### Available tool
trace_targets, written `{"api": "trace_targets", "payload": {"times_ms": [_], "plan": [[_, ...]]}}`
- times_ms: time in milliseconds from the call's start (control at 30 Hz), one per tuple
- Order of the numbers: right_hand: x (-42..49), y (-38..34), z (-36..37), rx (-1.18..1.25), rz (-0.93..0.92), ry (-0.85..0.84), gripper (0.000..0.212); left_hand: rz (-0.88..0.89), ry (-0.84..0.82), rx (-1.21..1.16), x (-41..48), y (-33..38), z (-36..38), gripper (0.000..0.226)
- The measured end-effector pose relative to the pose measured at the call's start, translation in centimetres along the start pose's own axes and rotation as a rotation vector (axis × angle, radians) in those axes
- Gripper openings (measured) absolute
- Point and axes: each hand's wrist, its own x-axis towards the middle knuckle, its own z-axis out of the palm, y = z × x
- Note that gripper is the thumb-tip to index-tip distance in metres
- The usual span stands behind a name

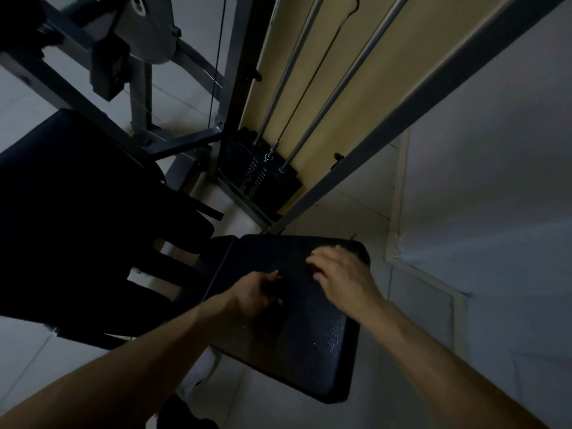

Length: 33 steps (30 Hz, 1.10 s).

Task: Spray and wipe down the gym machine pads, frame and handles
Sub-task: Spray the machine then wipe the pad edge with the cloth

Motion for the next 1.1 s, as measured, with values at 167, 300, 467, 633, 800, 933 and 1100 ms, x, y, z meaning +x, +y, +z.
{"api": "trace_targets", "payload": {"times_ms": [167,300,467,633,800,933,1100], "plan": [[-1.5,-3.3,-0.4,0.242,-0.140,-0.037,0.045,-0.034,-0.022,-0.012,0.6,0.3,-1.4,0.034],[-1.4,-0.8,0.0,0.021,0.010,0.063,0.041,-0.014,-0.027,-0.002,1.0,0.8,-2.4,0.041],[-2.5,-1.0,2.0,-0.214,-0.200,-0.038,0.049,-0.055,0.007,0.140,1.9,0.2,-3.3,0.064],[5.4,1.7,1.8,-0.205,0.145,0.043,0.042,-0.163,-0.021,0.120,2.2,-2.1,-3.1,0.092],[0.5,-3.9,5.1,-0.143,-0.113,-0.103,0.061,-0.247,0.003,0.130,2.9,-4.8,-3.9,0.098],[-1.8,-4.6,4.7,-0.110,-0.297,-0.226,0.072,-0.288,0.025,0.002,4.0,-6.0,-4.1,0.103],[6.9,0.9,3.3,-0.187,0.097,0.006,0.041,-0.289,-0.033,-0.054,4.9,-7.7,-3.7,0.118]]}}
